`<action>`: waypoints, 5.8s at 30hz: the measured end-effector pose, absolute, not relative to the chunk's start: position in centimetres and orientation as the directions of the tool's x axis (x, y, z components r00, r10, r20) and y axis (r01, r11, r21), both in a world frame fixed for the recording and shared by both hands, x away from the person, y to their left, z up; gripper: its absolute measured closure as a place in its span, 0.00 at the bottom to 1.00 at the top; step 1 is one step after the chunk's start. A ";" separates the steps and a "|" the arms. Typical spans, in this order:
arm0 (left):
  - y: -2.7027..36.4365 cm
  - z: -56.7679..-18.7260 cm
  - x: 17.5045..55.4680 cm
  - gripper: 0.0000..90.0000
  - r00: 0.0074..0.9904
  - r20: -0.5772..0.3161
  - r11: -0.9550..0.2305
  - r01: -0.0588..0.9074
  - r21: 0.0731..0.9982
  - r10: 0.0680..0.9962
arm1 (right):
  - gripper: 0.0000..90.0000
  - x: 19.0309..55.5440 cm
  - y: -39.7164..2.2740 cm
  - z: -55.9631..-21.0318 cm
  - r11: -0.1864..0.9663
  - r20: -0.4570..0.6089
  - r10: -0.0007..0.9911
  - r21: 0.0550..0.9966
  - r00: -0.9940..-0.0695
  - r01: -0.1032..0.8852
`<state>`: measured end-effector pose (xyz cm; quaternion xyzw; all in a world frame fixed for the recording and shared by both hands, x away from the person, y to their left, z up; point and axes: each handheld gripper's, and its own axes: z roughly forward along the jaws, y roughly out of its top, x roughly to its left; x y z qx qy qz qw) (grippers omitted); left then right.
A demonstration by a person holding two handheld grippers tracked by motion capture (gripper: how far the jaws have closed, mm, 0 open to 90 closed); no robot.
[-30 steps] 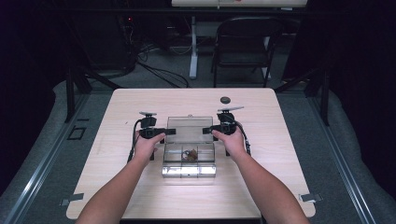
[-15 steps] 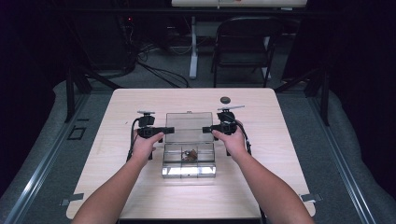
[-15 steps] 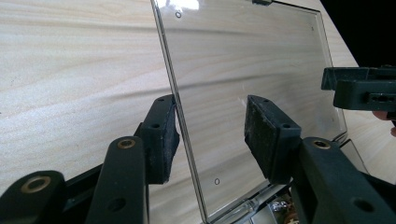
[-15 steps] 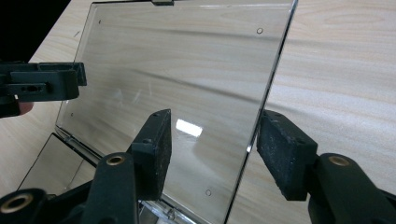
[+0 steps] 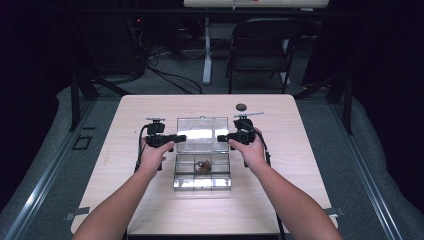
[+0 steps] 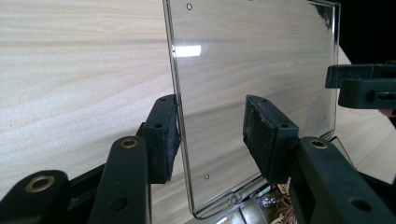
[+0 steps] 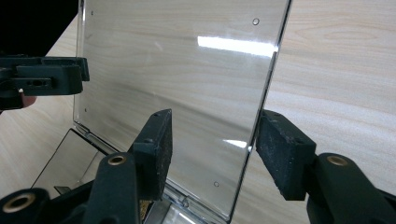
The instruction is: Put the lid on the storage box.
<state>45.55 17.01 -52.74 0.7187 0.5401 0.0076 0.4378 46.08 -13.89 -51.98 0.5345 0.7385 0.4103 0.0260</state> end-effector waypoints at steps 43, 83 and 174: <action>17.1 -50.1 43.2 0.61 0.496 -0.422 -0.085 0.718 0.691 0.759 | 0.52 43.2 -14.1 -49.4 0.168 0.339 0.791 0.681 -0.510 0.713; 17.3 -49.4 42.2 0.60 0.528 -0.400 -0.101 0.688 0.719 0.749 | 0.77 42.6 -15.1 -48.6 0.210 0.285 0.782 0.718 -0.555 0.664; 18.5 -46.6 36.2 0.77 0.619 -0.255 -0.190 0.561 0.805 0.743 | 0.76 37.4 -16.3 -48.3 0.240 0.264 0.763 0.733 -0.591 0.637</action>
